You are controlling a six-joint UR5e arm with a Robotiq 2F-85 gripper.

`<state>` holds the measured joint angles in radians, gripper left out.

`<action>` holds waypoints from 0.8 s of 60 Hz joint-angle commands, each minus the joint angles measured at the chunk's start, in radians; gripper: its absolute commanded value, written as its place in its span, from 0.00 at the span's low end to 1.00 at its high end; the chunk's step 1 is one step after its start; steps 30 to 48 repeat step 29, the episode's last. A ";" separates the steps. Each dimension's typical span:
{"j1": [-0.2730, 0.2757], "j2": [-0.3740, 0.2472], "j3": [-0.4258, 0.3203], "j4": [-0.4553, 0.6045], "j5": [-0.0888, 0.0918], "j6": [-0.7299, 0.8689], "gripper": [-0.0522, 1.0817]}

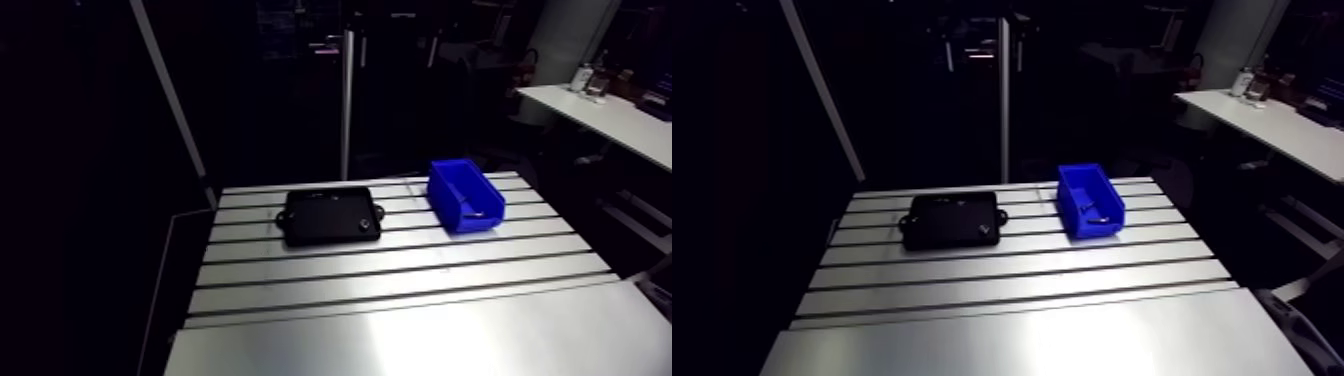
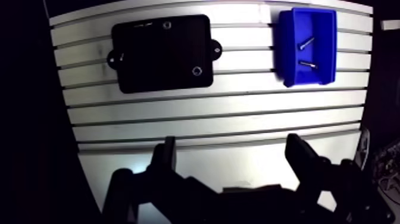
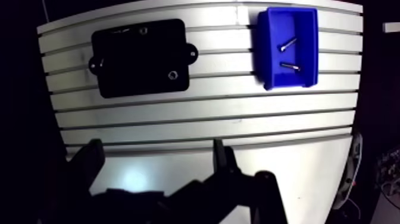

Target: Pick up the M10 bolt from the tray and put it into the blue bin.

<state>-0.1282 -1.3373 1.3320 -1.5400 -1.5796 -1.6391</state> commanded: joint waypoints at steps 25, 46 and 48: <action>0.000 -0.015 0.026 -0.033 0.002 0.000 0.05; 0.000 -0.015 0.028 -0.033 0.002 0.000 0.05; 0.000 -0.015 0.028 -0.033 0.002 0.000 0.05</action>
